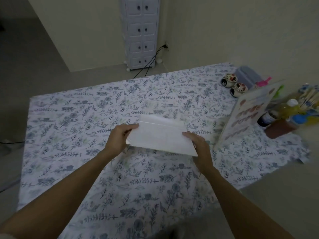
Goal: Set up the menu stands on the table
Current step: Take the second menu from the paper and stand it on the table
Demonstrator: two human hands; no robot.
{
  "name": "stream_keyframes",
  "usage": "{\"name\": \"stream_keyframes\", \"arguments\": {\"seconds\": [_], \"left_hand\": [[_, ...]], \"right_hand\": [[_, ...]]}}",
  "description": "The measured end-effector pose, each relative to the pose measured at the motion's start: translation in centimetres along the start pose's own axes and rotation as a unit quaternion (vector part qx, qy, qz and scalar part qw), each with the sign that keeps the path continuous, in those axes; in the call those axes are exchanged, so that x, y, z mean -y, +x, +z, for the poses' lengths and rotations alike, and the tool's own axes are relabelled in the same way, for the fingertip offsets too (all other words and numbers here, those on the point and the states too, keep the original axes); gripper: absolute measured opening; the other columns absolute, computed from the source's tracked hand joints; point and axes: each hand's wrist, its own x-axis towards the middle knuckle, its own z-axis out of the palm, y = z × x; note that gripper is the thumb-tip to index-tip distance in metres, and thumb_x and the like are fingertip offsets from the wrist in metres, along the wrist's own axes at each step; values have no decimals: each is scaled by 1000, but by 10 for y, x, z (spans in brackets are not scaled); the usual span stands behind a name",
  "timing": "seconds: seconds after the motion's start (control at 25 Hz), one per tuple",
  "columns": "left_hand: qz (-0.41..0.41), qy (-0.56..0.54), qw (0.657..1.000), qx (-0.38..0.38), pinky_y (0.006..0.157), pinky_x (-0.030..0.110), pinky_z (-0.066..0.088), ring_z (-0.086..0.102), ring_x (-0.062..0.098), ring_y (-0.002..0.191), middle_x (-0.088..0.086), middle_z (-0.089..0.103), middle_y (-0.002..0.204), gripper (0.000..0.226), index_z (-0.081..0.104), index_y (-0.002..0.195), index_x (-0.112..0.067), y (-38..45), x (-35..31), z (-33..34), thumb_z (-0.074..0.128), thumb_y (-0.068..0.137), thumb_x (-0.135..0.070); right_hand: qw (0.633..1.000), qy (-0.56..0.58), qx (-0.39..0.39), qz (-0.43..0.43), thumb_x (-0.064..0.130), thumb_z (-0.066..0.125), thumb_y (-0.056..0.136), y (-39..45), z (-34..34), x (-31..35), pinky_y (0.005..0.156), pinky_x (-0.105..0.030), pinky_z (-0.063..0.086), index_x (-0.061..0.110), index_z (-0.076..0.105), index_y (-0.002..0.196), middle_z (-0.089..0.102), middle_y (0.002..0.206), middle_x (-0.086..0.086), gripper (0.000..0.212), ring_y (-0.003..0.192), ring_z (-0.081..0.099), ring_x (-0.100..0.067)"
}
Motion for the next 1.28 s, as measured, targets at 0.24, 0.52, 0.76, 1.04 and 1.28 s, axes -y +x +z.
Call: {"name": "stream_keyframes", "arguments": {"seconds": [0.24,0.52,0.76,1.04,1.28], "left_hand": [[-8,-177,977,-121,92,26,53,58,23,107,6,60,114,13,68,94,-9,-7,-30,-4,56,95,-12],[-47,-259,949,-174,75,44,50,58,17,76,-2,63,75,24,61,70,-27,-60,-47,-3,54,93,-26],[-96,-289,921,-243,85,50,58,66,31,88,21,66,91,18,63,84,-7,-114,-53,15,55,95,-19],[-112,-230,927,-274,66,42,44,45,21,66,8,50,67,26,52,73,-10,-147,-52,32,54,95,-25],[-151,-54,947,-278,60,23,42,56,10,67,16,67,97,22,57,108,-10,-151,-74,40,42,100,-25]], "right_hand": [[985,71,-25,153,23,55,94,49,-14,37,60,-4,41,14,67,87,64,80,7,16,67,54,3],[970,160,89,158,21,50,96,65,-22,55,75,-26,52,16,61,96,63,90,8,12,84,60,-9],[961,176,167,131,18,53,95,48,-27,58,86,-42,57,21,65,103,68,99,9,14,94,66,-11],[973,109,188,78,22,47,98,27,-19,36,81,-60,54,19,60,97,68,102,-18,13,97,63,-40],[981,-6,193,32,28,41,100,19,-20,35,67,-49,53,10,50,91,67,89,-18,22,82,63,-39]]}}
